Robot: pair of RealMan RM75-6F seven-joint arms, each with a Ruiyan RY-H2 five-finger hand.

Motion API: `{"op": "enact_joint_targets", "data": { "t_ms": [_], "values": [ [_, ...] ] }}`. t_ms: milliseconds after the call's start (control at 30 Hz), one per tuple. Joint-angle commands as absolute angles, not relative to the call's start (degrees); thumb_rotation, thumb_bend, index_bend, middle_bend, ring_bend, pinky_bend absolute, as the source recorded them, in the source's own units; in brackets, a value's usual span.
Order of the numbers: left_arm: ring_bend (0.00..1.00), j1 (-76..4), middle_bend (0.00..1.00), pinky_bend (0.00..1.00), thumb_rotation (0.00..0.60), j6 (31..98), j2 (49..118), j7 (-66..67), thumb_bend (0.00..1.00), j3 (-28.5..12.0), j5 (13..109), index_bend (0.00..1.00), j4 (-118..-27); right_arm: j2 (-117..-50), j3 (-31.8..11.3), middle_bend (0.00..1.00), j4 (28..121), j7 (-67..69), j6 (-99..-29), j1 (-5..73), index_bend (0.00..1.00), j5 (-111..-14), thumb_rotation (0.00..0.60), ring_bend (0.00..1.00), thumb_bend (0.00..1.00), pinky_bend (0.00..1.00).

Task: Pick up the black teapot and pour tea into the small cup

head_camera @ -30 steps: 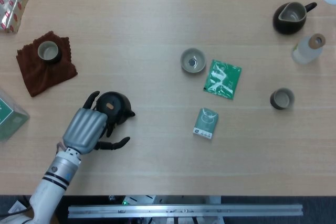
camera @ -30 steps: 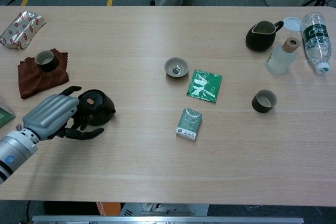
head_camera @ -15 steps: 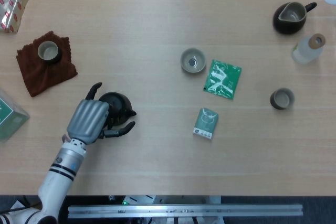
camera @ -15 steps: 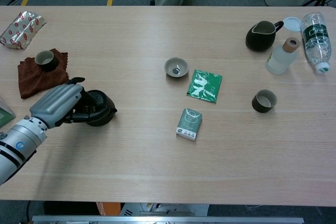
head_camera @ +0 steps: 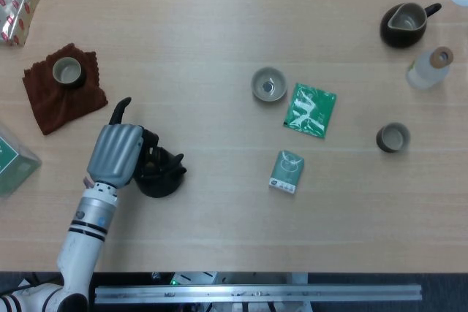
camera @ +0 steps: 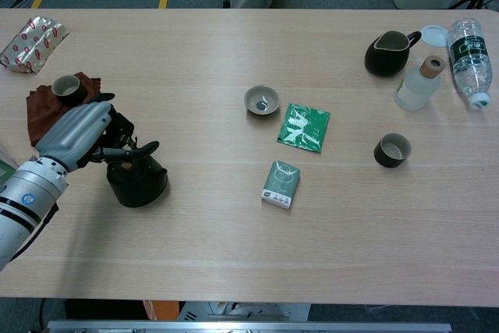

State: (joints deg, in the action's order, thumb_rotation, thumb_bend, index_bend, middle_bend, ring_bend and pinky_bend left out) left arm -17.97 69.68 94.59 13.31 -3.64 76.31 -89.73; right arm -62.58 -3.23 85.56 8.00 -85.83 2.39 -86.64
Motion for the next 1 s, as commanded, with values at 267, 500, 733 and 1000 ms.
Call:
{"op": "enact_joint_targets", "data": {
  "t_ms": [267,500,733,1000],
  "values": [
    [0.80,-17.73,1.00,0.06,0.247,71.82,94.74,13.99,0.18,-4.78,75.91,0.93,-90.15,-62.93,-3.18,0.30,84.95,8.05,-85.29,2.97,0.34,-87.16,0.600,0.18,0.14,0.26],
    [0.81,-17.91,1.00,0.06,0.249,73.50,94.56,14.15,0.25,-5.95,76.36,0.93,-90.53,-62.78,-2.77,0.30,85.06,6.61,-84.25,4.36,0.34,-89.10,0.600,0.18,0.14,0.26],
    [0.81,-18.21,1.00,0.06,0.264,74.72,93.80,14.45,0.29,-7.02,76.68,0.93,-91.36,-62.53,-2.52,0.30,85.49,5.09,-82.47,6.54,0.34,-91.18,0.600,0.18,0.14,0.26],
    [0.80,-18.44,1.00,0.06,0.361,75.65,92.22,15.36,0.30,-7.28,77.38,0.91,-92.82,-61.90,-3.17,0.30,86.88,3.04,-80.38,9.93,0.34,-93.32,0.600,0.18,0.14,0.26]
  ]
}}
